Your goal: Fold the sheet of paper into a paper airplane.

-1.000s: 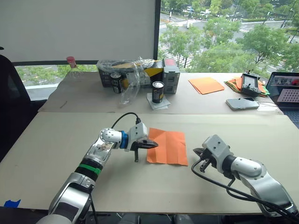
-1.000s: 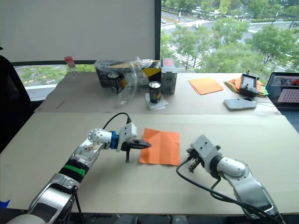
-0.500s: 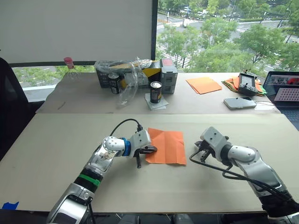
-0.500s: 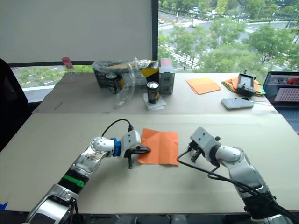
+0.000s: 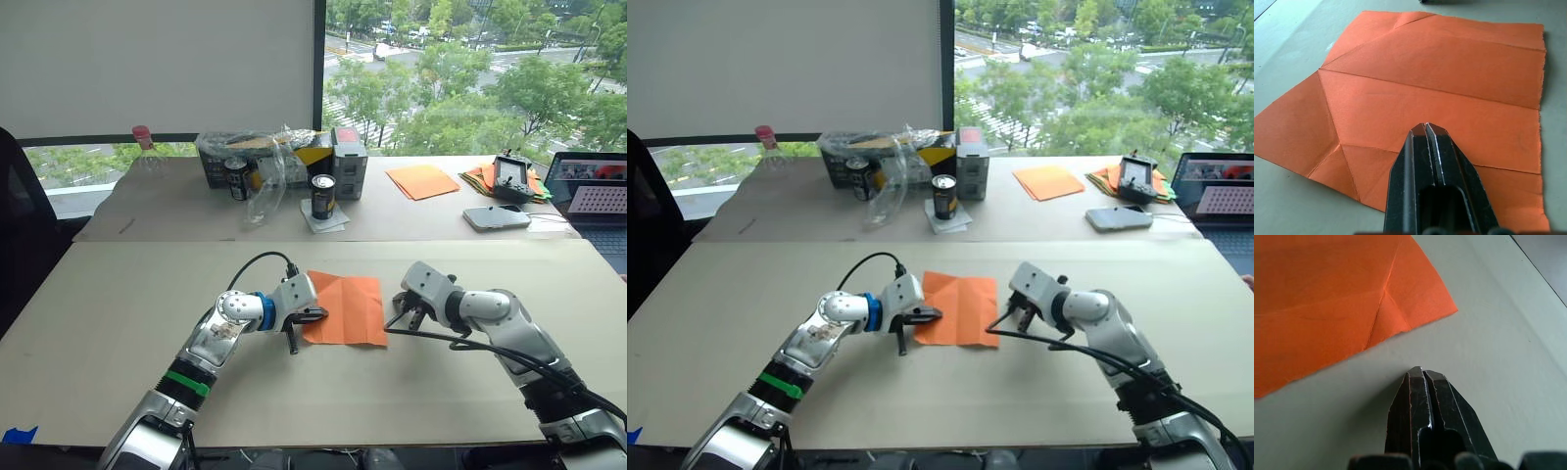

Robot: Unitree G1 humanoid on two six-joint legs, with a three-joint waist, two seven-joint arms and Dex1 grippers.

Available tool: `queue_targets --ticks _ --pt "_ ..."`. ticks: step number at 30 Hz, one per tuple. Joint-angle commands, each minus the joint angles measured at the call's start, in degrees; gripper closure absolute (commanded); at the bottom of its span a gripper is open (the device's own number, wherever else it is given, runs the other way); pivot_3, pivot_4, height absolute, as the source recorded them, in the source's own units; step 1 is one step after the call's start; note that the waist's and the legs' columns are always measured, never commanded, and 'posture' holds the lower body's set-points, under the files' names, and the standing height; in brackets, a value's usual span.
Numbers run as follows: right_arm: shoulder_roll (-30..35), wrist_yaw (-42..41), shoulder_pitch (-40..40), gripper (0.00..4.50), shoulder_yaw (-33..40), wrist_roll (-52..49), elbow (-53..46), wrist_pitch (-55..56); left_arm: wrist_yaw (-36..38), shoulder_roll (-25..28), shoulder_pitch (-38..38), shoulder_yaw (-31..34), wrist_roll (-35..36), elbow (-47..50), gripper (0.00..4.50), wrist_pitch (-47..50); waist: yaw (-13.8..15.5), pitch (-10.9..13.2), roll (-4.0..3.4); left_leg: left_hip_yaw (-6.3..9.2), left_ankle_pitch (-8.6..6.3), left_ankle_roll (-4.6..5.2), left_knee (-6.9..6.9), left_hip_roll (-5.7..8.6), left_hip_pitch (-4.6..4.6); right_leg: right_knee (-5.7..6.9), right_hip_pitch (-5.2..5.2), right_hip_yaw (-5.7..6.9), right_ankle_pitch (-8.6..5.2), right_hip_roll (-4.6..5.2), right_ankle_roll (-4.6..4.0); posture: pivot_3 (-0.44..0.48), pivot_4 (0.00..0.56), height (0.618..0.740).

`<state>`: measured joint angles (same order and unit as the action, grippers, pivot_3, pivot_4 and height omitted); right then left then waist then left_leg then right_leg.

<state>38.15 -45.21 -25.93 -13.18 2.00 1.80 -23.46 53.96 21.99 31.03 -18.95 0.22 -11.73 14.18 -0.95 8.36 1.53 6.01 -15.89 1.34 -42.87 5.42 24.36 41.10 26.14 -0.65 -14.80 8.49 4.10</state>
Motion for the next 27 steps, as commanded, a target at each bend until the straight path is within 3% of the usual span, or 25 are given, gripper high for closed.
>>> queue_targets --ticks 1,16,27 --pt "-1.91 -1.53 -0.11 4.48 -0.22 -1.42 -0.94 1.07 -0.5 0.36 -1.59 -1.21 -1.32 -0.45 4.5 2.0 -0.01 -0.01 -0.01 0.0 0.0 0.0 0.0 0.0 0.0 0.0 0.0 -0.01 0.0 0.0 0.0 0.0 0.15 0.67" --pt "-8.46 -3.4 -0.36 4.48 4.88 -11.75 -6.17 -2.0 -1.67 0.13 -2.11 -1.06 -1.14 -0.03 4.5 1.92 0.13 -0.01 -0.01 0.01 0.0 0.0 0.01 0.02 0.02 -0.01 0.04 -0.02 0.0 0.0 0.0 0.0 0.15 0.67" --pt "-17.15 -0.79 -5.25 4.48 0.03 -10.38 -0.45 -0.17 -3.36 1.26 -3.1 3.17 1.19 1.25 4.5 4.78 -0.3 -0.01 -0.02 0.01 0.01 -0.02 0.07 0.0 0.0 0.01 0.1 -0.03 0.01 -0.02 -0.01 0.0 0.15 0.67"
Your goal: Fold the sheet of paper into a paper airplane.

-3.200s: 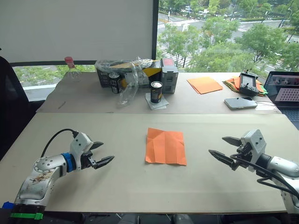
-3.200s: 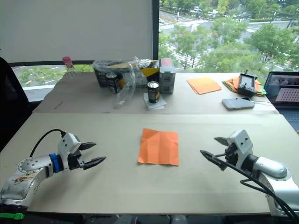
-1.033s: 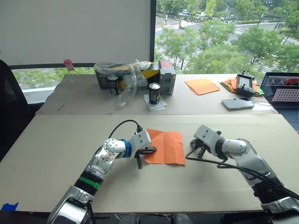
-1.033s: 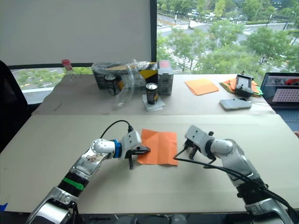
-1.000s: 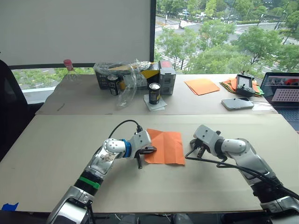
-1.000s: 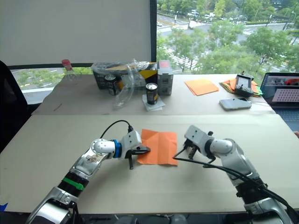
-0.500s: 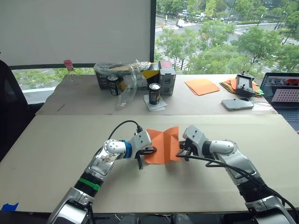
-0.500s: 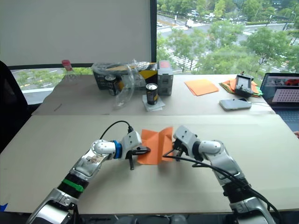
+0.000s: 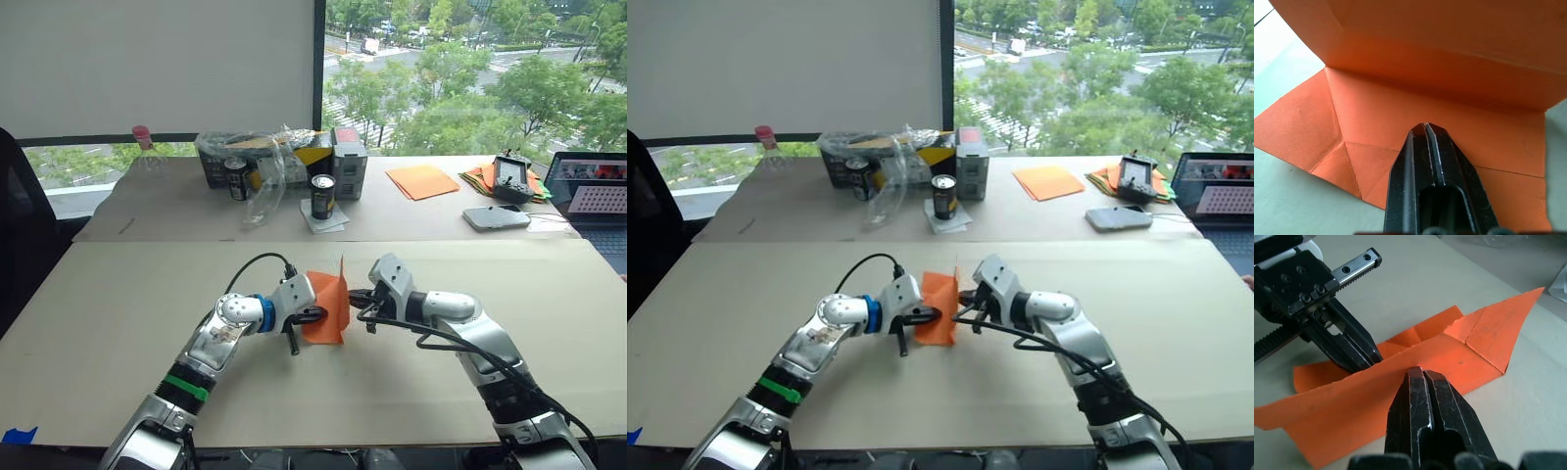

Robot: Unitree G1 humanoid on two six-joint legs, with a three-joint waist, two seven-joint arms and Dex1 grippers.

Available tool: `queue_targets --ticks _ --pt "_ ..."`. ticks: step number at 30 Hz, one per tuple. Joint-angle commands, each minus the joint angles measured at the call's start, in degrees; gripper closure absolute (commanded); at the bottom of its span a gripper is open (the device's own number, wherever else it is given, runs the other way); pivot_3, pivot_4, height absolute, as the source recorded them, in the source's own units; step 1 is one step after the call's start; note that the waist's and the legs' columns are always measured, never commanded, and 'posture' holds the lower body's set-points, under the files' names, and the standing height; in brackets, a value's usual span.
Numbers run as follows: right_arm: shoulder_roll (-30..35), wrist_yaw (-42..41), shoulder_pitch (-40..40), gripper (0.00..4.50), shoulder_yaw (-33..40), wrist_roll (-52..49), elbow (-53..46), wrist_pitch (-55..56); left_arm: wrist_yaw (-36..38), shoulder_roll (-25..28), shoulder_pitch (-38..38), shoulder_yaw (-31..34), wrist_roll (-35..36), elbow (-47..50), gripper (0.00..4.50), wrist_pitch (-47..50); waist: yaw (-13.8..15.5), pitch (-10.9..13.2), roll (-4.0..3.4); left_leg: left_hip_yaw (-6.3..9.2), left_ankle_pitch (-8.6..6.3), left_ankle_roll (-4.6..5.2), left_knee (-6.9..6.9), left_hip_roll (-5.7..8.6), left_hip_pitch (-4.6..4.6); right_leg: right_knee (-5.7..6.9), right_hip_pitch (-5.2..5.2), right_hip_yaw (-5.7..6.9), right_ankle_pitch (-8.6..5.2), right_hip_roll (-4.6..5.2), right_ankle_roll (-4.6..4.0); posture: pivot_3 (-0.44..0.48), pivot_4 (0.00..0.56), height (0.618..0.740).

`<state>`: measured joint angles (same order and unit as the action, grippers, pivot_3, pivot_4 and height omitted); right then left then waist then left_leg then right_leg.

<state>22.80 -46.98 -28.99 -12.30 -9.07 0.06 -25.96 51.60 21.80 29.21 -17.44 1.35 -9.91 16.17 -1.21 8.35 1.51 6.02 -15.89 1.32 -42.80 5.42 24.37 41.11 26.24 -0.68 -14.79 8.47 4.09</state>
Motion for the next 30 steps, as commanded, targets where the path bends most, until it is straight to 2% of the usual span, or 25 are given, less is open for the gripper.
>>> queue_targets --ticks 1,12,16,26,30 --pt "-2.43 1.13 -2.68 4.48 -1.22 1.05 2.34 2.74 -1.13 1.84 -1.54 2.24 0.39 -0.1 4.5 3.24 0.0 0.0 0.0 0.01 0.0 0.0 0.02 0.0 0.0 0.0 0.01 0.01 0.0 -0.01 0.0 0.0 0.15 0.67" --pt "-4.26 1.05 -3.64 4.48 -4.05 4.67 10.19 4.17 -3.11 5.42 -2.99 10.59 5.54 5.12 4.5 8.3 0.13 0.02 -0.03 0.01 0.0 -0.02 0.04 0.02 0.04 -0.01 0.1 0.0 0.0 -0.01 0.0 0.0 0.15 0.67" --pt "-3.88 1.85 -3.42 4.48 -4.81 6.71 12.46 4.18 -3.32 2.9 -2.37 14.35 10.91 6.76 4.5 8.1 0.17 0.02 -0.04 0.01 0.0 -0.03 0.05 0.01 0.03 -0.02 0.1 0.01 0.0 0.0 0.0 0.0 0.15 0.67" --pt "-2.76 2.38 -0.4 4.48 -4.83 7.53 8.1 2.46 -3.49 -0.88 0.89 9.13 9.04 2.91 4.5 6.58 0.46 0.02 -0.03 0.02 0.0 -0.03 0.03 0.03 0.03 -0.02 0.04 0.02 0.0 0.01 0.0 0.0 0.15 0.67" --pt "-1.81 3.29 1.51 4.48 -4.17 7.51 5.14 0.56 -3.41 -1.19 0.07 6.88 8.28 3.05 4.5 7.32 0.4 0.02 -0.03 0.02 -0.01 -0.03 0.05 0.03 0.03 -0.03 0.05 0.01 0.0 0.01 0.0 0.0 0.15 0.67"
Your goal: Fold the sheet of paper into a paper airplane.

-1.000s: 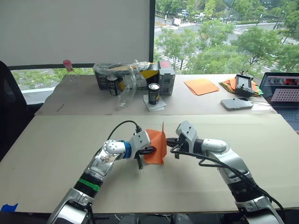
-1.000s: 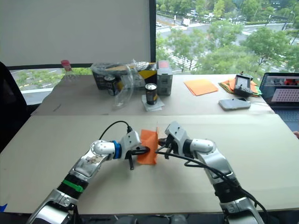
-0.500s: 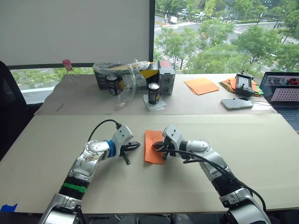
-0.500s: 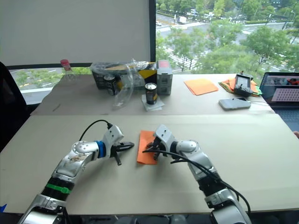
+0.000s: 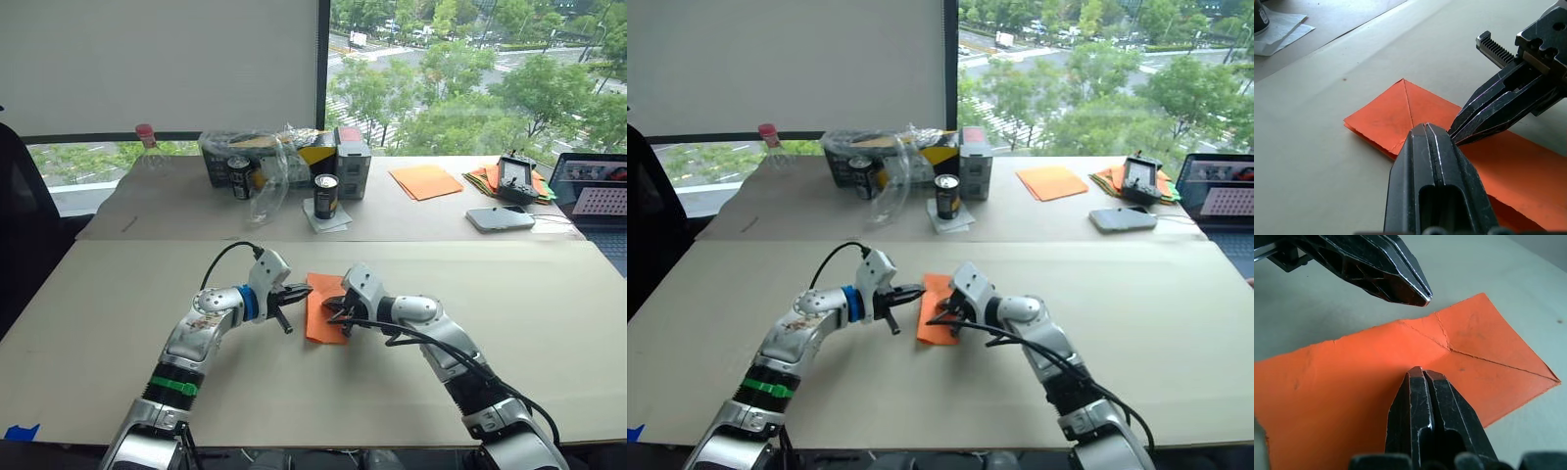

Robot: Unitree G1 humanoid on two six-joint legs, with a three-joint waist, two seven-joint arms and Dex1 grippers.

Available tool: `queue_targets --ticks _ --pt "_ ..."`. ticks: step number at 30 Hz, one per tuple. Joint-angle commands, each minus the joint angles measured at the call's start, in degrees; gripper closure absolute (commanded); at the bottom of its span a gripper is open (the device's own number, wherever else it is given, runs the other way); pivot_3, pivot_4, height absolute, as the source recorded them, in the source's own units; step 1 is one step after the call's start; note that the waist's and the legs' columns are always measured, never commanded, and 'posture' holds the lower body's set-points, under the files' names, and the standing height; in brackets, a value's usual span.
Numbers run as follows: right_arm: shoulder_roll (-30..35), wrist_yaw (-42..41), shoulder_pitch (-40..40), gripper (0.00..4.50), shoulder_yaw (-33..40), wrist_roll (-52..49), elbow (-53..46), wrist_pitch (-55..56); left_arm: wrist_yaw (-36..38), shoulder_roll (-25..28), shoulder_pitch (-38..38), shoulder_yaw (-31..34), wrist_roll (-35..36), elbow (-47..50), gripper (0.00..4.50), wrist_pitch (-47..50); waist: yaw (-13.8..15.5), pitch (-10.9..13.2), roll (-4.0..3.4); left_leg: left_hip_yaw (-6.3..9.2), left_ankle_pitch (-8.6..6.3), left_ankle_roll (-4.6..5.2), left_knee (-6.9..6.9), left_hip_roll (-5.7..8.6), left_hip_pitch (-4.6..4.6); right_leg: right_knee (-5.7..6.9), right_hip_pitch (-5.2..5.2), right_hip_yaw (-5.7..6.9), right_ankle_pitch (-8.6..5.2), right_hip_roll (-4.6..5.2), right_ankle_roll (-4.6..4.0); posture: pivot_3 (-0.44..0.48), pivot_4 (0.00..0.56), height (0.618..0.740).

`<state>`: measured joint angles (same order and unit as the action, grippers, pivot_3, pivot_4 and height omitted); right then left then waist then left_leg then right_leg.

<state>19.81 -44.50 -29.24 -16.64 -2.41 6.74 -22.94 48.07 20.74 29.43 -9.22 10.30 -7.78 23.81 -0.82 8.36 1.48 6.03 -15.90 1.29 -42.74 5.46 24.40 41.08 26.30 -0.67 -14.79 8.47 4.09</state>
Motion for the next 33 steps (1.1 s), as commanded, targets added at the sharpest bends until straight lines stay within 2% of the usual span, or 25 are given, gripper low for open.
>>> queue_targets --ticks 1,7,13,17,21,27,33 --pt "1.38 1.08 2.09 4.48 0.29 0.87 -2.06 -2.84 0.27 0.22 -0.5 -2.15 -1.33 0.94 4.5 -0.66 0.0 0.0 0.0 0.0 0.0 0.0 0.01 0.0 0.0 0.0 0.0 0.0 0.0 0.0 0.0 0.0 0.15 0.67" --pt "2.03 2.57 3.19 4.48 1.4 0.29 -4.45 -3.94 -0.16 0.72 -1.45 -4.45 -3.83 -0.71 4.5 -2.12 0.13 0.0 0.0 0.01 0.0 0.0 -0.01 0.0 0.0 0.0 -0.02 0.01 0.0 0.0 0.0 0.0 0.15 0.67" --pt "1.02 5.93 0.48 4.48 2.78 2.06 -0.26 4.57 -1.08 0.21 -2.18 -5.13 -4.6 -0.38 4.5 -2.04 0.08 0.0 0.0 0.0 0.0 0.0 -0.01 0.01 -0.01 -0.01 -0.03 0.01 0.0 0.01 0.0 0.0 0.15 0.67" --pt "-0.29 7.34 -2.72 4.48 3.21 2.68 6.37 8.32 -1.99 0.39 -3.72 -4.94 -4.41 1.26 4.5 -1.07 -0.07 0.0 0.0 0.01 0.0 0.0 0.0 0.01 0.0 -0.01 -0.01 0.0 0.0 0.0 0.0 0.0 0.15 0.67" --pt "-2.85 8.56 -7.33 4.48 5.43 1.38 17.79 12.66 -2.22 0.6 -4.53 -5.16 -4.22 2.4 4.5 -0.51 -0.17 0.0 0.0 0.0 0.0 0.0 0.01 0.0 -0.01 -0.01 0.0 -0.01 0.0 0.0 0.0 0.0 0.15 0.67" --pt "-3.05 8.68 -12.2 4.48 5.41 3.3 28.6 18.55 -2.42 0.4 -4.51 -5.3 -4.04 3.27 4.5 0.15 -0.17 0.0 0.0 0.0 0.0 0.0 0.0 0.01 -0.01 -0.01 -0.01 0.0 0.0 0.0 0.0 0.0 0.15 0.67" --pt "-2.61 5.72 -10.28 4.48 5.14 3.02 28.46 20.73 -2.18 0.02 -4.33 -5.62 -3.97 3.17 4.5 0.29 -0.14 0.0 0.0 0.01 0.0 0.0 0.0 0.01 -0.02 0.0 -0.03 0.0 0.0 0.0 0.0 0.0 0.15 0.67"
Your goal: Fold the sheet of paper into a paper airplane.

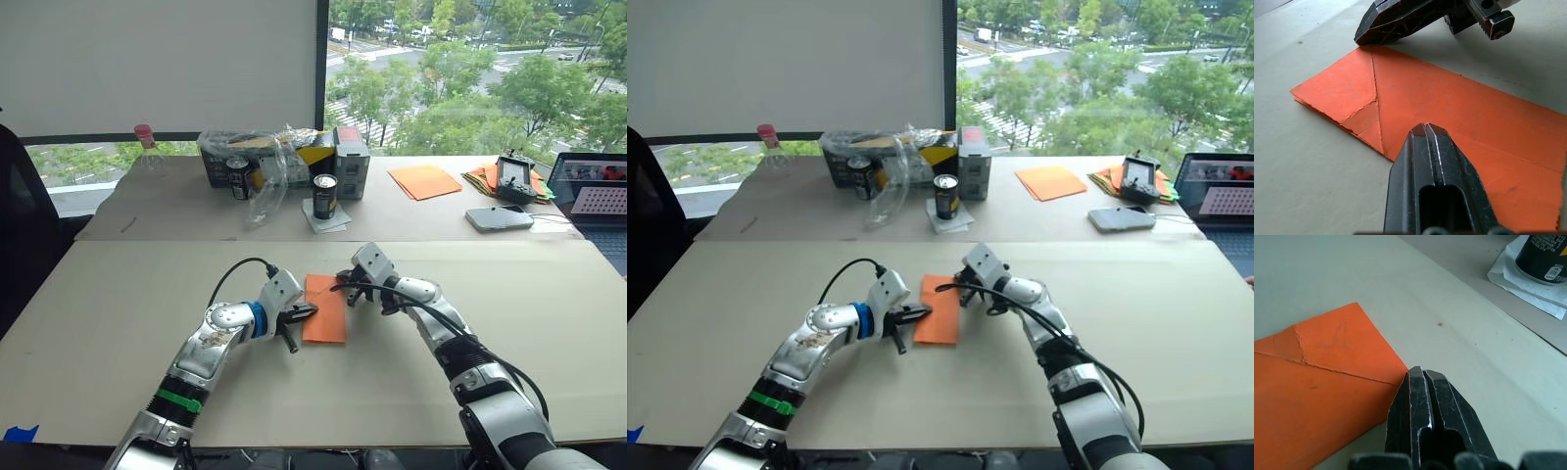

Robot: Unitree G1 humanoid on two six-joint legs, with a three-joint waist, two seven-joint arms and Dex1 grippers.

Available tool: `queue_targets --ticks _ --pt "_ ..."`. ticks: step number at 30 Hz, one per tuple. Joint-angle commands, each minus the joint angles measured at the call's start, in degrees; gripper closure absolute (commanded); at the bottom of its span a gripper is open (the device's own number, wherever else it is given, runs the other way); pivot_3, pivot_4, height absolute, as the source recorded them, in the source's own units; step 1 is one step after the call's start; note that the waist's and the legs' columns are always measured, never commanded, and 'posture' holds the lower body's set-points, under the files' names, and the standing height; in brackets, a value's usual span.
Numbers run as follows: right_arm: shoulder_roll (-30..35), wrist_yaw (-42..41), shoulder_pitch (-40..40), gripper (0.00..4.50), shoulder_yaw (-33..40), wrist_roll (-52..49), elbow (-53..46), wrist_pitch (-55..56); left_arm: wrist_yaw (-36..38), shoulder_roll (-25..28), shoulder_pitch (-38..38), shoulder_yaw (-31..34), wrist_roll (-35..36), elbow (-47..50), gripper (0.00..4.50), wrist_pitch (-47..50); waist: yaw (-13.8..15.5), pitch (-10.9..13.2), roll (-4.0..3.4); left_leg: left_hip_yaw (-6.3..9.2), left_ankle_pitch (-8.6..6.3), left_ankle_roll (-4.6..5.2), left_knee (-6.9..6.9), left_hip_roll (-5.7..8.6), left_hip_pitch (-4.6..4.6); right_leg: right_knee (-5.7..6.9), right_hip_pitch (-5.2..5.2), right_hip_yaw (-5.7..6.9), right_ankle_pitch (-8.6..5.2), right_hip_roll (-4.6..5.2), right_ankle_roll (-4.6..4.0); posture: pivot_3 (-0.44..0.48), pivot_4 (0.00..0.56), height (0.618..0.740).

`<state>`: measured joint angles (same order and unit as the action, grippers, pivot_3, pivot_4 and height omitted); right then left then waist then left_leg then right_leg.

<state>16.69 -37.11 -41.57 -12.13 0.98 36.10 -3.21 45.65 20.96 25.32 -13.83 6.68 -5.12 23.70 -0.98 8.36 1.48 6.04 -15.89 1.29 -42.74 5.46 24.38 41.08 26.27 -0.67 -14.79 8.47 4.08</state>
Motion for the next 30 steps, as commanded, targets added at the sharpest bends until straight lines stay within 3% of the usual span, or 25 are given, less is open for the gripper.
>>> queue_targets --ticks 1,19,30 --pt "0.6 -2.26 2.83 4.48 0.82 -0.73 -1.75 0.96 0.44 -0.21 -0.19 -1.16 -0.34 0.54 4.5 0.38 0.06 0.0 0.0 0.0 0.0 0.0 0.0 0.0 0.0 0.0 -0.01 0.0 0.0 0.0 0.0 0.0 0.15 0.67" --pt "4.08 -14.27 18.0 4.48 -1.85 -4.0 -21.61 -3.86 1.72 -0.83 1.12 -2.08 -0.19 -0.29 4.5 0.51 0.29 0.0 0.0 0.03 -0.01 0.01 0.01 0.0 -0.02 -0.04 -0.06 0.03 -0.01 0.0 0.01 0.0 0.15 0.67" --pt "8.22 -20.79 23.09 4.48 -2.92 -6.71 -28.89 -7.46 2.79 -0.53 1.98 -2.1 -0.14 -1.3 4.5 -0.18 0.62 -0.01 0.0 0.04 -0.02 0.03 0.01 0.0 -0.04 -0.09 -0.12 0.05 -0.02 0.02 0.04 0.0 0.15 0.67"
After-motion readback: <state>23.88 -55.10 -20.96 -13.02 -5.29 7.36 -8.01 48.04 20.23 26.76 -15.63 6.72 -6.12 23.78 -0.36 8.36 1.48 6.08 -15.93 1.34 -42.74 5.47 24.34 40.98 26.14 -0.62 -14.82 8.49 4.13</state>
